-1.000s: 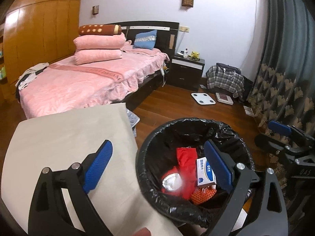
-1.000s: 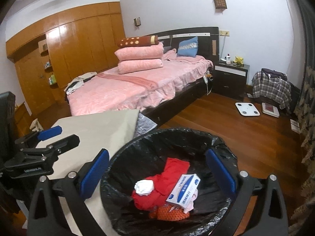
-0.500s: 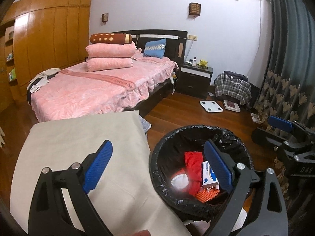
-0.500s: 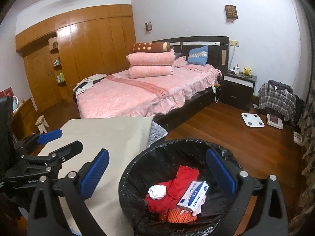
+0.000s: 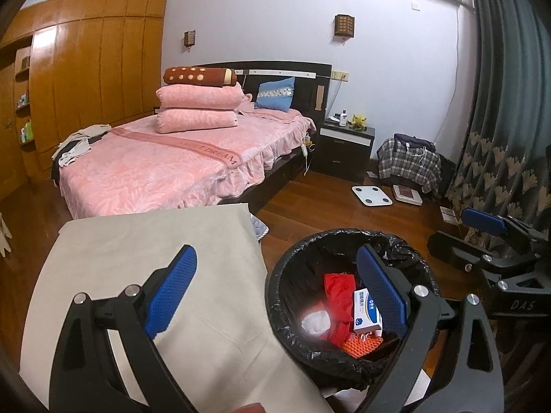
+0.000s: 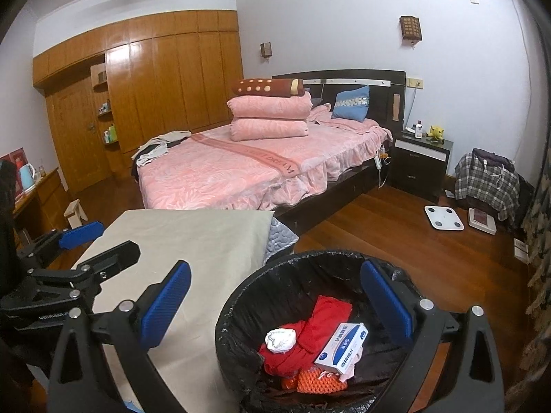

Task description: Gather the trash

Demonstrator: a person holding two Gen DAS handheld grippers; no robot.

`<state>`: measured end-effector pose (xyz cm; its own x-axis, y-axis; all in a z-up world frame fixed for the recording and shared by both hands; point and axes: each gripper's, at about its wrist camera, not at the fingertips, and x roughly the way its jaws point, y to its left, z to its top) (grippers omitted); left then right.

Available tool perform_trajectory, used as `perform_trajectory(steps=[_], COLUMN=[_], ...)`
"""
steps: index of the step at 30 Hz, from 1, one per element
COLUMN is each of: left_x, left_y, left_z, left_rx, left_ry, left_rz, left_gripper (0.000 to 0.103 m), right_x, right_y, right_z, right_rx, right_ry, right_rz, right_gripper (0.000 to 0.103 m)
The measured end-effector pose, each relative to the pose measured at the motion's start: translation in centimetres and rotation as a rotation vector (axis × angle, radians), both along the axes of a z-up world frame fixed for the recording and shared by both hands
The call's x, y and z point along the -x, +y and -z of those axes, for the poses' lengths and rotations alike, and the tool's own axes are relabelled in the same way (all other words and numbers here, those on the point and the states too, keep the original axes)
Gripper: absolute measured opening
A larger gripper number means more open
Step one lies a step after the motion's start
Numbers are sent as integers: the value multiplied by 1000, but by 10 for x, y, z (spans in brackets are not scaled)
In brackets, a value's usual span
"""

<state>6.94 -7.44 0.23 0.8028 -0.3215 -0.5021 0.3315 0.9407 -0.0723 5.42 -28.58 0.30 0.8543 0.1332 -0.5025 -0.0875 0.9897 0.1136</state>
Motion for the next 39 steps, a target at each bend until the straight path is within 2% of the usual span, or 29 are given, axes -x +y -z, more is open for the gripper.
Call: perform_trajectory(steps=[39], left_x=[1], left_y=[1], left_z=[0], left_rx=[-8], left_ry=[0], left_rz=[-7], left_gripper=[91], right_x=[-4], right_y=[3], right_z=[-3], right_rx=[2], right_ry=[-4], right_rz=[-5], right_gripper=[97])
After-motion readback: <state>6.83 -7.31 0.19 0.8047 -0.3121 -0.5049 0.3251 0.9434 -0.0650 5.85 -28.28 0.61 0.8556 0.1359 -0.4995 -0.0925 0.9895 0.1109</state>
